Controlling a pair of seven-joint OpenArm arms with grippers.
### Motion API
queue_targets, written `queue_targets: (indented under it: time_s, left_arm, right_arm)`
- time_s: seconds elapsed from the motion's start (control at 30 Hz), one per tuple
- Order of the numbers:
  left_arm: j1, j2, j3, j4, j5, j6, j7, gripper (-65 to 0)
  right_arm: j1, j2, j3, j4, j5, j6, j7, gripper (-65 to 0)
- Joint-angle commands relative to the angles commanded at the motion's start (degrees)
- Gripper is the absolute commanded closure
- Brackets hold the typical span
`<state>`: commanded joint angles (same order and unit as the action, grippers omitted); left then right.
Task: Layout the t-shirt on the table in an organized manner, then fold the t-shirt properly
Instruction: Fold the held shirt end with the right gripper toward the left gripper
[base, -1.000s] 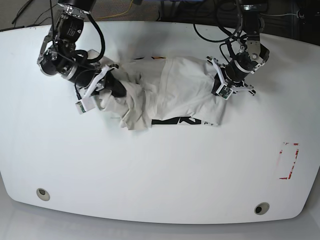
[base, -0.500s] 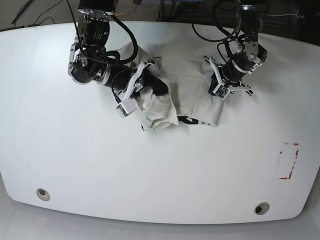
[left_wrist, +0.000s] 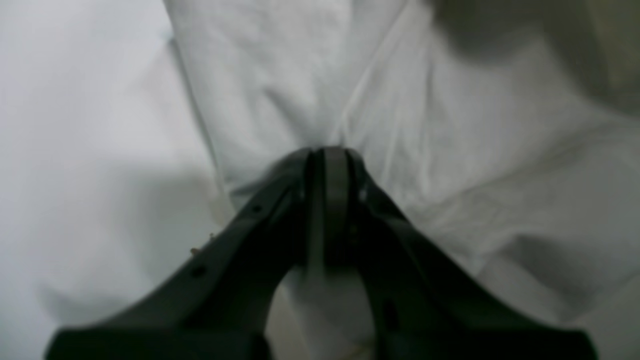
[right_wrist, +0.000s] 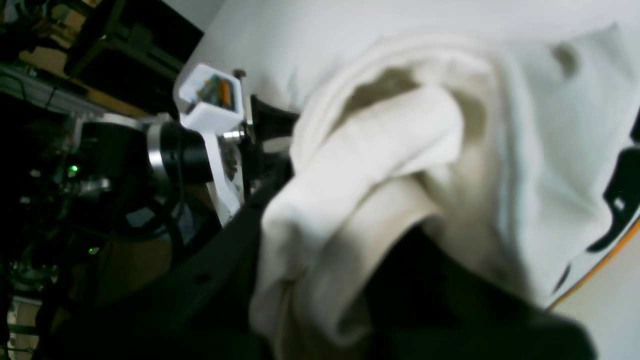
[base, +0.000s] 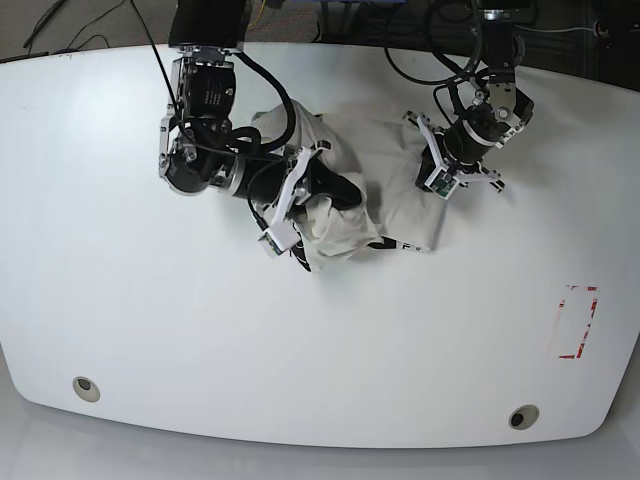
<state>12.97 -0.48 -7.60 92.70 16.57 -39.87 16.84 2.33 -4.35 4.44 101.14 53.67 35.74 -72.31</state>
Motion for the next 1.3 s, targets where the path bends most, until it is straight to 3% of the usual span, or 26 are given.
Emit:
queue_targets:
  time_s: [0.17, 0.53, 0.8, 1.03, 1.3]
  left_arm:
    - [0.0, 0.0, 0.0, 0.0, 0.0, 0.0, 0.0, -2.9]
    - [0.0, 0.0, 0.0, 0.0, 0.0, 0.0, 0.0, -2.9]
    - [0.0, 0.09, 0.0, 0.0, 0.0, 0.0, 0.0, -2.9]
    - [0.0, 0.09, 0.0, 0.0, -0.09, 0.0, 0.0, -2.9]
    - [0.0, 0.09, 0.0, 0.53, -0.09, -0.13, 0.0, -2.9]
  right_arm:
    - [2.99, 0.0, -4.75, -6.33, 0.0, 0.09, 0.35, 0.0]
    - [5.89, -0.09, -14.68, -12.75, 0.09, -0.35, 7.56, 0.0]
    - [6.86, -0.18, -16.18, -13.19, 0.09, -0.53, 9.67, 0.0]
    - [8.44, -0.18, -16.18, -14.42, 0.0, -0.53, 9.85, -8.2]
    - [11.87, -0.09, -16.18, -17.93, 0.0, -0.62, 11.08, -22.9]
